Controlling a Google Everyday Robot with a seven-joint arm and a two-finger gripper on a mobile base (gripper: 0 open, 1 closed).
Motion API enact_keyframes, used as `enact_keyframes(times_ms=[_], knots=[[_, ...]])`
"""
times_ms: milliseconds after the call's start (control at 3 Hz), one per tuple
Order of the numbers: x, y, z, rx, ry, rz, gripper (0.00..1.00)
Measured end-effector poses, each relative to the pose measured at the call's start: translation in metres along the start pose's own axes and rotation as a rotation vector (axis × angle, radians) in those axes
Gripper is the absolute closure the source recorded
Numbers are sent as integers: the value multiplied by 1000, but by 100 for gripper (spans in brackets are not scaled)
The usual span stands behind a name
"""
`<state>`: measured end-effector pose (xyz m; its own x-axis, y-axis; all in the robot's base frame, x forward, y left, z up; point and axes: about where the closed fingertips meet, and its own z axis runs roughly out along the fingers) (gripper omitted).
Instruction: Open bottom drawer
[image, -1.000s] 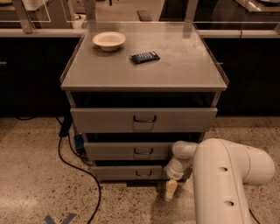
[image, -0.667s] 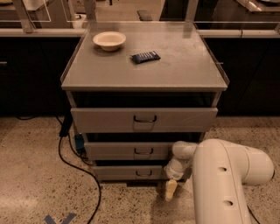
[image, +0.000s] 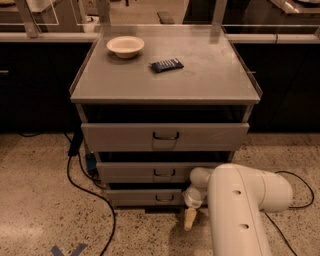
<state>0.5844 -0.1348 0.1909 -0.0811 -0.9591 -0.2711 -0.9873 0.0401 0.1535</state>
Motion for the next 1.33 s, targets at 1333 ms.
enact_keyframes(times_ms=[1333], knots=[[-11, 0, -18, 147, 46, -35, 0]])
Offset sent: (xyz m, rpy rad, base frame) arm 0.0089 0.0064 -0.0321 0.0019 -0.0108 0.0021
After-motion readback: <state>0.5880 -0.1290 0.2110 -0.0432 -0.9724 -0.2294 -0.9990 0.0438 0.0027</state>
